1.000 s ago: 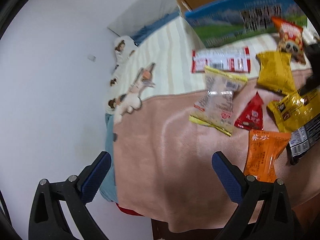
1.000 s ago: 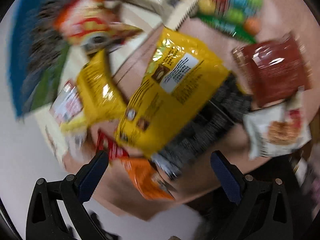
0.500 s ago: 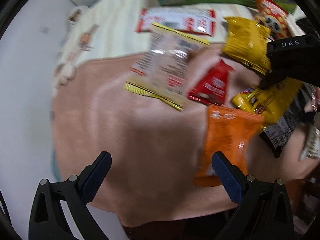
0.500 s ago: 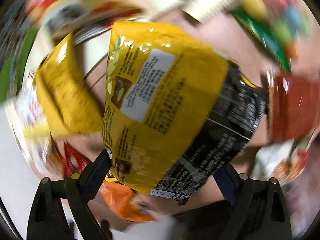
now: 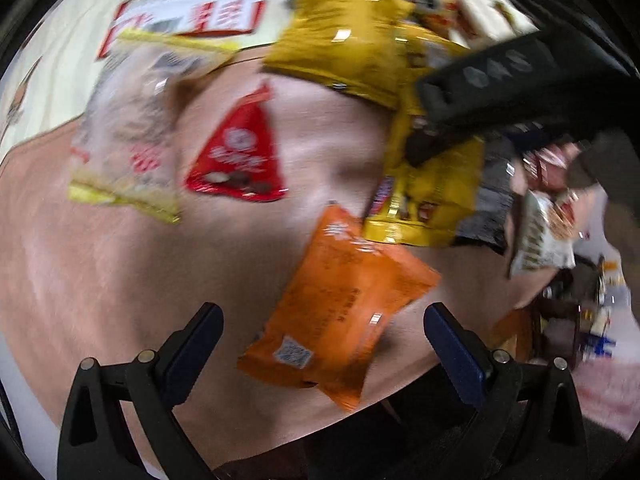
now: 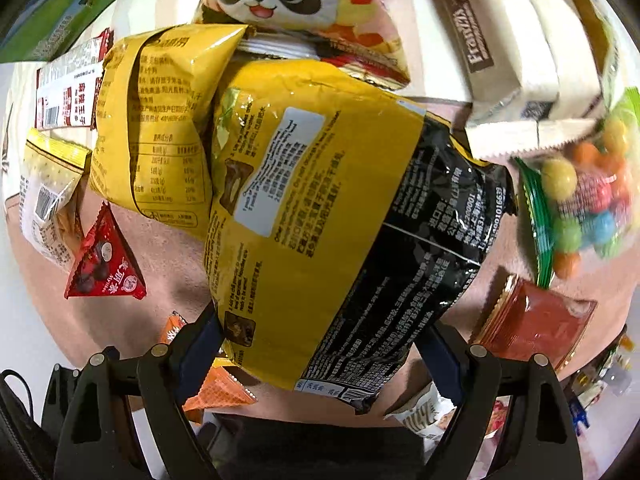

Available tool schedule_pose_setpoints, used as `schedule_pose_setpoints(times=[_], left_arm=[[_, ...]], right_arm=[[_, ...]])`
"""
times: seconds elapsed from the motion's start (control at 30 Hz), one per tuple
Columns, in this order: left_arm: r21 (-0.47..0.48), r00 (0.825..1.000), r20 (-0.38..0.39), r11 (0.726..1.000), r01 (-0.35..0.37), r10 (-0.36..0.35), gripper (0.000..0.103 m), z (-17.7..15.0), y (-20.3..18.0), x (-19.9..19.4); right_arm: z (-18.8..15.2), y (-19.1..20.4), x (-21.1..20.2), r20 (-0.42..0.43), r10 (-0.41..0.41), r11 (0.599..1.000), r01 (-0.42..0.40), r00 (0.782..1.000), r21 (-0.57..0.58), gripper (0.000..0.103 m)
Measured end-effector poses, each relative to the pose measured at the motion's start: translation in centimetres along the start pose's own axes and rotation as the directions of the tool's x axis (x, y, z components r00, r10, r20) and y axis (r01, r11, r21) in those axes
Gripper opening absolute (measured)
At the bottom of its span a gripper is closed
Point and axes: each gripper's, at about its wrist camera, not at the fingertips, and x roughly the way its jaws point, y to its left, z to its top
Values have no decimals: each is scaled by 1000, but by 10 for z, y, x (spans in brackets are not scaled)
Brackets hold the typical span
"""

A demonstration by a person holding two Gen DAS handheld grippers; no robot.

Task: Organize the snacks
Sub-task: 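Grasp the orange pastry packet with the left gripper while the right grasps the yellow-black bag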

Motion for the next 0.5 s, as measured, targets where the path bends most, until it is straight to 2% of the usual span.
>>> schedule_pose_setpoints(times=[0.03,0.1,0.13,0.17,0.23,0.33,0.43,0.5], left_arm=[[27,1000,-4,1000,-5,5,101,0,-6,2],[59,1000,-29,998,-7,9,81,1,-16,13],[67,999,-42,998,-8,11,62,4,-19,22],[71,998,-64,997,-13,18,57,4,-22,29],[72,998,-57,997,-13,17,53,3,-21,33],[11,999,-39,999,-31,32,50,-4,-9,21],[-142,998,-12,988,-66,65,49,-11,26,14],[-308,998,-5,949,-64,66,49,-21,53,6]], right_arm=[[2,-1,-1,-5,-1,1000,1,1000,-10,91],[9,-7,-3,-14,-1,1000,1,1000,-24,91],[11,-5,-2,-17,-3,1000,3,1000,-28,91],[11,-3,-3,-17,-6,999,6,1000,-32,91],[10,-2,-2,-13,-19,999,18,1000,-46,91],[5,-13,-12,1,-35,997,35,999,-72,91],[-2,-6,-13,18,-56,993,58,998,-102,91],[-8,2,-12,37,-81,986,85,996,-143,91]])
